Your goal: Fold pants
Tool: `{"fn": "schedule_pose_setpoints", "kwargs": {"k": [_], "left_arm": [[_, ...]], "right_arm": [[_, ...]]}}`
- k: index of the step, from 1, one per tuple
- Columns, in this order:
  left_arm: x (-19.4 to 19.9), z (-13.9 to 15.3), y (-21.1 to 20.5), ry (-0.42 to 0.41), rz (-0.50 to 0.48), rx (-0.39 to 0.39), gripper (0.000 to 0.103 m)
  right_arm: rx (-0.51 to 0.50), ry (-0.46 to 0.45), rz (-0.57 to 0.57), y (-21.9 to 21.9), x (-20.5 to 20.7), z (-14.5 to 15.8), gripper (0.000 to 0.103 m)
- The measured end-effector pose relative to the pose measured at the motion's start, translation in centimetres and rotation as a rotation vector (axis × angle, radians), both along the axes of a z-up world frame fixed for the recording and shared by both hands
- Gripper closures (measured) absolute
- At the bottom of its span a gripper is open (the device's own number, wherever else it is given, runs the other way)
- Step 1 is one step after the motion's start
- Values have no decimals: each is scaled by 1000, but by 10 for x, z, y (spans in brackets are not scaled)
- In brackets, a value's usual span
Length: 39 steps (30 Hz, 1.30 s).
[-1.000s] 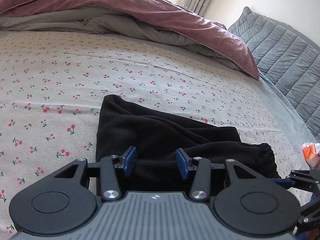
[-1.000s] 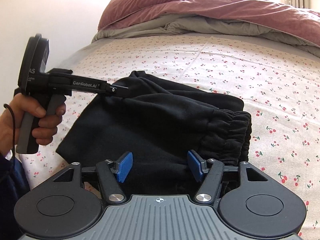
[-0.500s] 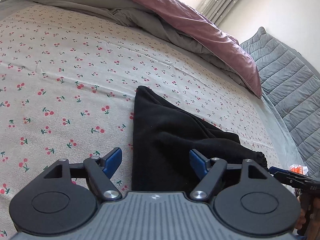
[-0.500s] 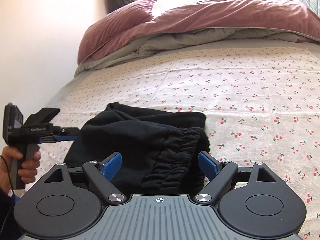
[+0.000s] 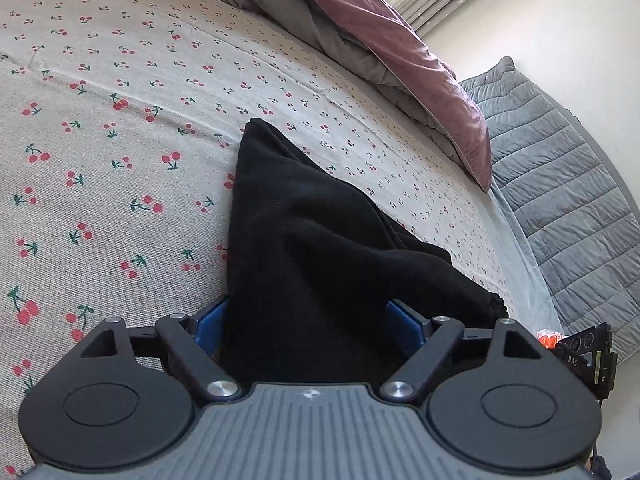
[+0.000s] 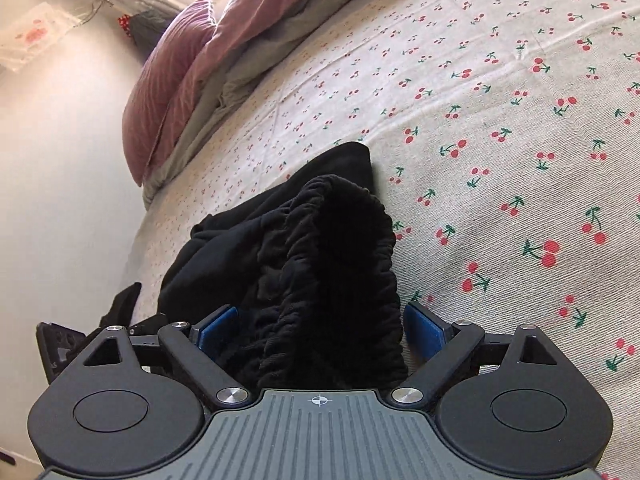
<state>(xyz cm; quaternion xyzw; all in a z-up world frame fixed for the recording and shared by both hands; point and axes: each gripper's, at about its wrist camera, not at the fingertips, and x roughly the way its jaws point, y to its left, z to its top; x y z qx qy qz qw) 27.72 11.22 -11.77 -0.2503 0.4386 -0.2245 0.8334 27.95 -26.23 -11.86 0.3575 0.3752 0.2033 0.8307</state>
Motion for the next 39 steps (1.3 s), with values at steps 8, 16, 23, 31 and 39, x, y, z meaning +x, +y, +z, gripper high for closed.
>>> {"fn": "schedule_pose_setpoints", "kwargs": {"k": [8,16,23,31,39], "left_arm": [[-3,1,-9,-72,21,80,62],[-3,39,-24,-214,23,56,73],[35,65,-23,-288,78,76,73],[82,24,-20,-154,155,209,70],[82,21,0,-79,208,189,64]], "right_arm": [[-32,-61,-32,19,2,0,45],[-93,-152,-57,16,-3,38,71],[-120,-244,-62,7,43,78,71],[-159,-216,-33,35,112,51,68],[-189,-96,-55,28,116,40,35]]}}
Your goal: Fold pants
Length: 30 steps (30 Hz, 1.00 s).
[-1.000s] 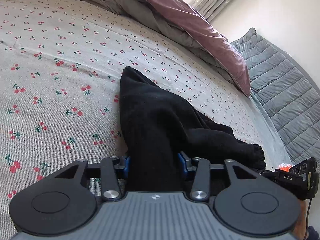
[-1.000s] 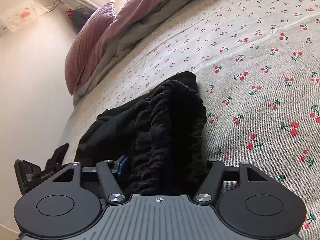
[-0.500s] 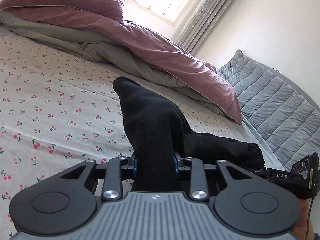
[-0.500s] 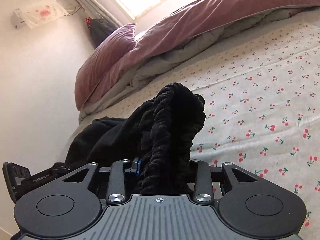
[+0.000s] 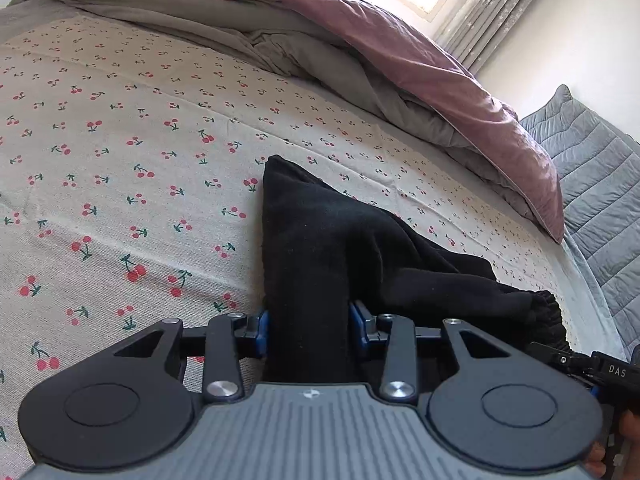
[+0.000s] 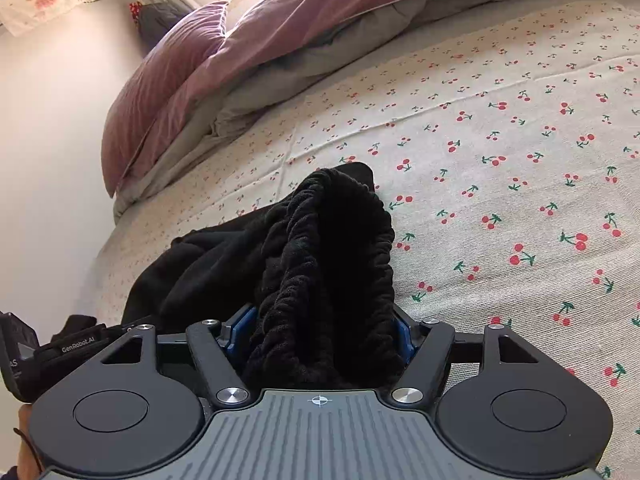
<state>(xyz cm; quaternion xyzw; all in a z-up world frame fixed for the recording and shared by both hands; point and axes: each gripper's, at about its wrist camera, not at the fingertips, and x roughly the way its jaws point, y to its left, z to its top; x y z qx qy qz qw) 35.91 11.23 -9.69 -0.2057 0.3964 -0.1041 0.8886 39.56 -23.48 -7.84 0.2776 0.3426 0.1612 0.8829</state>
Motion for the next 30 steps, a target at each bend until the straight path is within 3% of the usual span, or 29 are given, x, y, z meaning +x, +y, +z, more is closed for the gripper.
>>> {"fn": "schedule_pose_setpoints", "kwargs": {"k": [3,7,11,15,17,20,23,26,30], "left_arm": [[-6,11,-1,-25,25,34,64],[-20,43,-9,-143,28,136,65],[-44,62,-22,-242,-38,129,64],[-52,54,-49,-236,-133,176,62],[-51,43,-62,-200,-159,231,53],[-43,17,-73,-116,-179,346,52],[-44,11,-78,-135,-193,400,52],[-44,11,-78,-127,-197,408,52],[-45,15,-72,-118,-164,357,52]], "right_arm": [[-36,-20,-13,-6,-9,10,35],[-136,-69,-57,-9,-24,26,35],[-292,-170,-106,-2,-46,46,38],[-288,-256,-7,19,-63,55,48],[-320,-278,32,34,-66,55,50],[-341,-240,63,49,-62,47,51],[-421,-131,59,57,-51,29,51],[-423,-40,43,50,-43,14,48],[-393,-44,47,41,-49,12,48]]}}
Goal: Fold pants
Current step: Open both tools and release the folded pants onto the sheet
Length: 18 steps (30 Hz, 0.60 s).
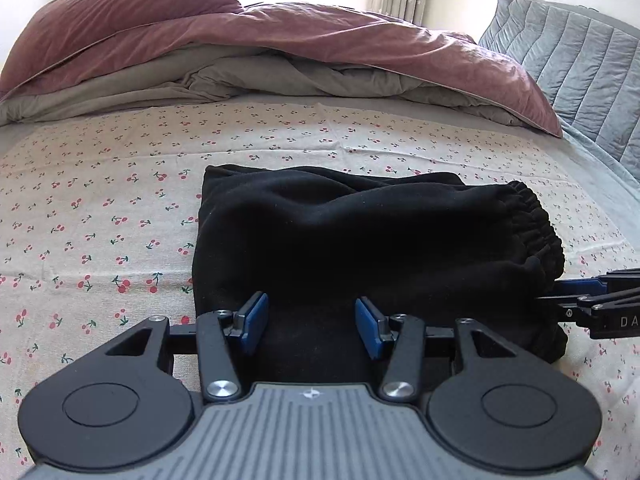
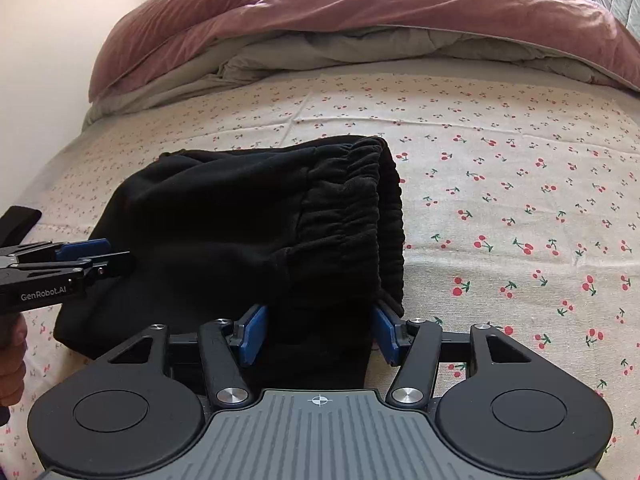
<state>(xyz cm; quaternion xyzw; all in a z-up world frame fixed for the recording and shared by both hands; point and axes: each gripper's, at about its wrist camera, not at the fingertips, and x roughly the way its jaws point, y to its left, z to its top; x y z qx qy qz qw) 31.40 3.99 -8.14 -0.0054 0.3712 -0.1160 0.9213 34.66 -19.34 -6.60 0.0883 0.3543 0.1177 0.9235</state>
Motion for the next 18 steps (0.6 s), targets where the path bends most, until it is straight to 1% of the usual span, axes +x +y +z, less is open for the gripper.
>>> {"fn": "schedule_pose_setpoints", "kwargs": {"k": [1,3,5,7,8,9,11,13,14,16,18], "left_arm": [[-3,4,0,-2,14,-10,52],[-9,10,0,-17,39,2,50],[-17,17,-2,-42,92,47,40],[-26,23,0,-43,146,86,40],[-33,26,1,-52,161,89,39],[-39,28,3,-58,171,84,37],[-50,32,6,-60,181,73,35],[-60,35,8,-64,188,60,32],[-64,36,9,-66,193,51,30],[-74,41,11,-73,208,32,27],[-82,44,12,-83,223,22,19]], "right_arm": [[-5,-6,-1,0,-2,1,49],[-8,-24,-12,-1,-8,5,47],[-6,-38,-32,-1,-15,10,45],[-8,-45,-48,4,-24,15,41],[-14,-55,-45,8,-31,19,37],[-24,-73,-32,15,-38,23,32],[-58,-117,-3,27,-55,34,29],[-88,-162,21,36,-71,45,28],[-87,-179,31,38,-77,49,26],[-46,-200,47,38,-88,58,24],[-18,-207,67,37,-96,64,19]]}}
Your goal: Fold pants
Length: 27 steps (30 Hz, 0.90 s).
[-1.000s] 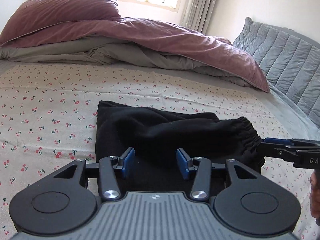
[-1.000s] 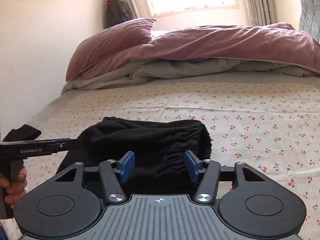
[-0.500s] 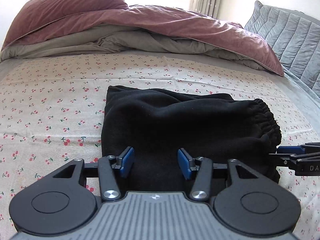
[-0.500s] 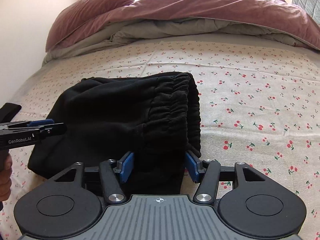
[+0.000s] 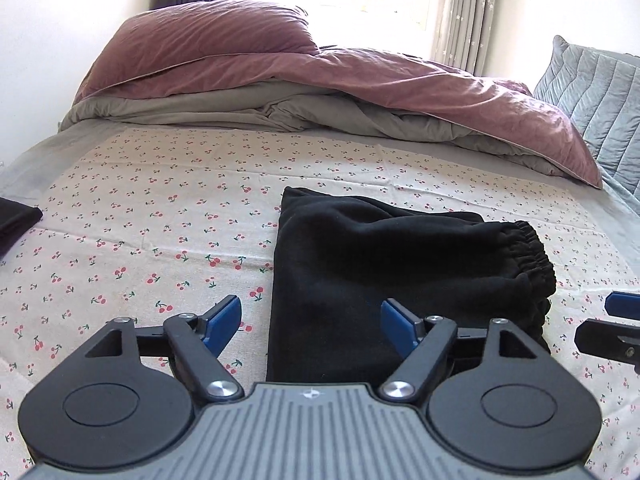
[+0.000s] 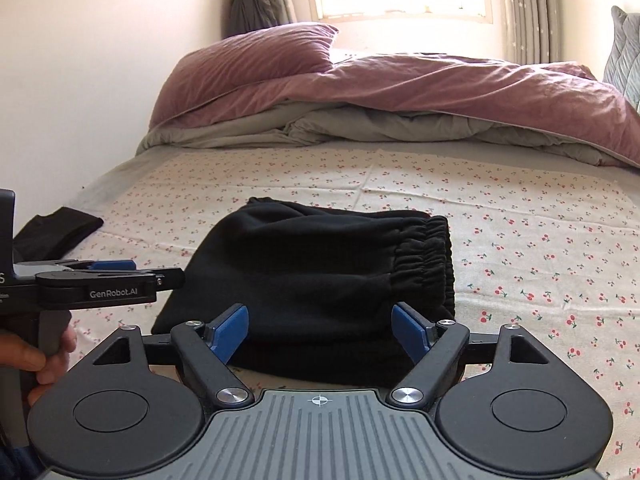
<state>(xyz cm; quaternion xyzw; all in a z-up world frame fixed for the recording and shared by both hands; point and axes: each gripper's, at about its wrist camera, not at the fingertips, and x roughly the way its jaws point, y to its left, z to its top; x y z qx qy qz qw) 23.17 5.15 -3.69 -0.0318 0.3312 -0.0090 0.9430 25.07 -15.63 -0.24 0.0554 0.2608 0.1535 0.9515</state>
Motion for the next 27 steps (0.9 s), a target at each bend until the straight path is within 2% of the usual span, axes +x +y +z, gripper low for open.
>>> {"fn": "schedule_pose_setpoints", "kwargs": {"k": [1,5,8,13,15,18,23,27], "left_arm": [[-4,1,-1,-3,10,2,14],[-14,1,-5,-28,25,27,11],[-15,-4,-10,-12,26,65,9],[-22,0,-9,0,43,29,2],[-28,2,-11,-15,48,45,1],[-34,4,-14,-23,52,61,1],[-47,4,-13,-6,79,43,1],[-63,3,-10,-8,82,43,1]], "right_arm": [[0,-5,2,0,-3,2,17],[-11,-19,-14,-1,-15,2,12],[-18,-6,-40,-2,-14,-3,8],[-21,6,-90,-3,-12,-7,8],[-5,-4,-133,-5,-15,-6,3],[-15,-13,-184,-4,-19,-7,2],[58,41,-200,1,-33,-18,1],[8,47,-237,16,-49,-25,0]]}}
